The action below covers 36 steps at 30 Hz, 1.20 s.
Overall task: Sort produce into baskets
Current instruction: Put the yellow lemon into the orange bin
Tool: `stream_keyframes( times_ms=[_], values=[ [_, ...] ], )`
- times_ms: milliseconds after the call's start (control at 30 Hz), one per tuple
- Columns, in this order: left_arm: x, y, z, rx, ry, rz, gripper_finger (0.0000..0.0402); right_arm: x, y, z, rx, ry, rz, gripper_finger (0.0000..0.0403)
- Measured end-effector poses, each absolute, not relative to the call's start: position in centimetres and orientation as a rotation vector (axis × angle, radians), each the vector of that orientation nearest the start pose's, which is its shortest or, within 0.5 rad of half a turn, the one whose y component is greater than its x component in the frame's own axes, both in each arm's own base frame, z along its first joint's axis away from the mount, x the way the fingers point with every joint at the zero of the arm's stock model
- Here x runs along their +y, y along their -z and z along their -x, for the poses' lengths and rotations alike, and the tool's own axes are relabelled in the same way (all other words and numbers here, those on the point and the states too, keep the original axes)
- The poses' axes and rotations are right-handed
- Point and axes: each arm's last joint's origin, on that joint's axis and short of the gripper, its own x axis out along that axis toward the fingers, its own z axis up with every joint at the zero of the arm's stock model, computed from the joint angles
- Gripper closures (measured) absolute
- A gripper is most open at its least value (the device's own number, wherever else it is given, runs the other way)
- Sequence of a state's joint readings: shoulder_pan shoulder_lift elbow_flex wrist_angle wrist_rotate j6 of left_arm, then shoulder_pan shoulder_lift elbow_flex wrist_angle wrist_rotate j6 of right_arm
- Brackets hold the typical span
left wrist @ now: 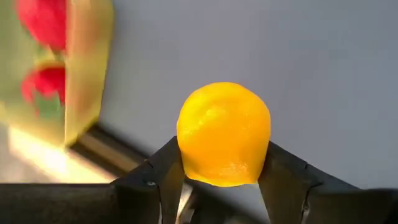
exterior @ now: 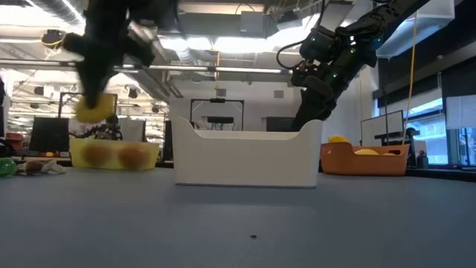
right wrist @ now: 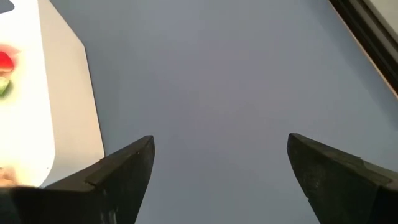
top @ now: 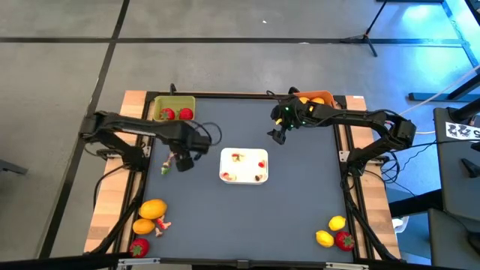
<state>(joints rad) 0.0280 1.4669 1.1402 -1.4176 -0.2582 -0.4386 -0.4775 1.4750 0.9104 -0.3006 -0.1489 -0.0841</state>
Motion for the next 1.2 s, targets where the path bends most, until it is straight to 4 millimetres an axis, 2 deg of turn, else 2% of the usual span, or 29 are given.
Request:
stream_keyframes(
  times_ms=[233, 433, 700, 900, 1000, 1200],
  values=[
    [2.9, -28.8, -23.3, 1.143, -0.559, 0.164, 0.0233, -13.4, -21.6, -26.9, 0.783, 0.278, -0.172, 0.0040],
    [4.2, -30.4, -25.3, 0.828, -0.496, 0.082, 0.0233, -13.5, -22.1, -27.4, 0.707, 0.227, -0.168, 0.0040],
    [6.1, -29.4, -27.8, 0.559, -0.398, 0.024, 0.0233, -13.2, -22.7, -28.0, 0.621, 0.138, -0.139, 0.0040],
    [7.2, -27.8, -28.3, 0.453, -0.399, 0.075, 0.0233, -11.2, -23.7, -29.5, 0.503, 0.025, -0.066, 0.0040],
    [7.3, -27.4, -28.8, 0.408, -0.401, 0.091, 0.0233, -9.9, -24.3, -30.3, 0.447, -0.008, -0.020, 0.0040],
    [6.6, -26.3, -30.3, 0.359, -0.353, 0.125, 0.0233, -8.3, -25.2, -31.3, 0.356, 0.054, 0.052, 0.0040]
  ],
)
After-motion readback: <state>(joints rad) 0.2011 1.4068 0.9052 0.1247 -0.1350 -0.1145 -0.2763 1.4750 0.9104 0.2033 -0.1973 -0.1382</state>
